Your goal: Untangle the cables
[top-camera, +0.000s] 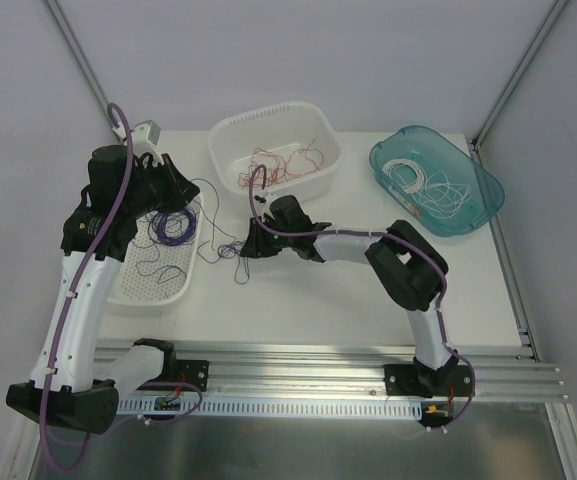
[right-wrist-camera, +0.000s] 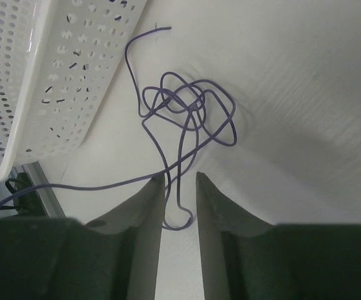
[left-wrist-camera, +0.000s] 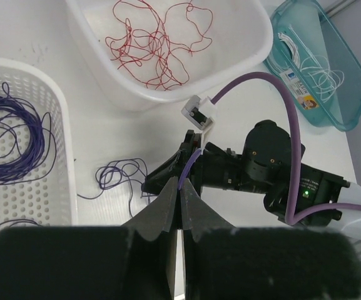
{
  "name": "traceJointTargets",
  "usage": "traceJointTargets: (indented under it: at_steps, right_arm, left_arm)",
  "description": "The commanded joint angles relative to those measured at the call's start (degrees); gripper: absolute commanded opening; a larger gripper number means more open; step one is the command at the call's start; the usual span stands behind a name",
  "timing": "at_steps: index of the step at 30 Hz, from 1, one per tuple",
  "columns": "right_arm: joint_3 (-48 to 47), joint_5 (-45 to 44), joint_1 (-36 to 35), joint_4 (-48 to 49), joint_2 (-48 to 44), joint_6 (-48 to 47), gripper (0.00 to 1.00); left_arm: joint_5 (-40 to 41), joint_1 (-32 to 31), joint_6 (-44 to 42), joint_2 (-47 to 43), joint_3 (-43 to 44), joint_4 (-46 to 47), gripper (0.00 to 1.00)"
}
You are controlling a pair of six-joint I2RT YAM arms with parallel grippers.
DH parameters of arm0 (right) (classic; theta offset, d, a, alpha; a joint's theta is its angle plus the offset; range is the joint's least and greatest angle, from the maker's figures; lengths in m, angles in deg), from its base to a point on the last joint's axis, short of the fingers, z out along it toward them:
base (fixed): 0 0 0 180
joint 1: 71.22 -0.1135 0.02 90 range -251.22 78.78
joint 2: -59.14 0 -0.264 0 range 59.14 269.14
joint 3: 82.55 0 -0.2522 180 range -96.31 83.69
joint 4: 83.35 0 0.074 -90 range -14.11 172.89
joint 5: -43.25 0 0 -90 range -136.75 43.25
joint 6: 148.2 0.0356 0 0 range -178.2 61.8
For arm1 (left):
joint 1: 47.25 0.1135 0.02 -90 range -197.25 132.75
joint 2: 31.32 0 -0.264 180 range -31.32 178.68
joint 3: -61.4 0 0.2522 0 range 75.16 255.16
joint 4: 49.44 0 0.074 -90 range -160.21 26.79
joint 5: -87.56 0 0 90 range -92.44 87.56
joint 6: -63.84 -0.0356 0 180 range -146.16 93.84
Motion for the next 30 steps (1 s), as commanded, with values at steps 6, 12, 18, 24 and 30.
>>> traceJointTargets:
  at_steps: [6,12,18,24,30]
  right_arm:
    - [9.4,-2.1,3.2,2.1,-9.9,-0.7,0.01]
    - [23.2,-6.1,9.4,-7.7,-27.0,-8.3,0.01]
    - [26.2,-13.5,20.0,-27.3,-44.2,-13.8,0.01]
    - [20.6,-15.0,36.4,-41.7,-58.5,-14.8,0.01]
    - [9.9,-14.4,50.5,-49.4,-65.5,-13.5,0.01]
  left_arm:
    - [8.4,-0.3,-2.4,-1.1,4.5,-1.0,0.00]
    - [16.9,-0.2,-5.4,1.4,10.3,-3.0,0.00]
    - [28.7,0.0,-8.1,4.0,11.7,-5.0,0.00]
    - [32.4,2.6,-8.3,6.1,11.7,-5.5,0.00]
    - [31.8,7.1,-6.5,8.1,10.6,-6.5,0.00]
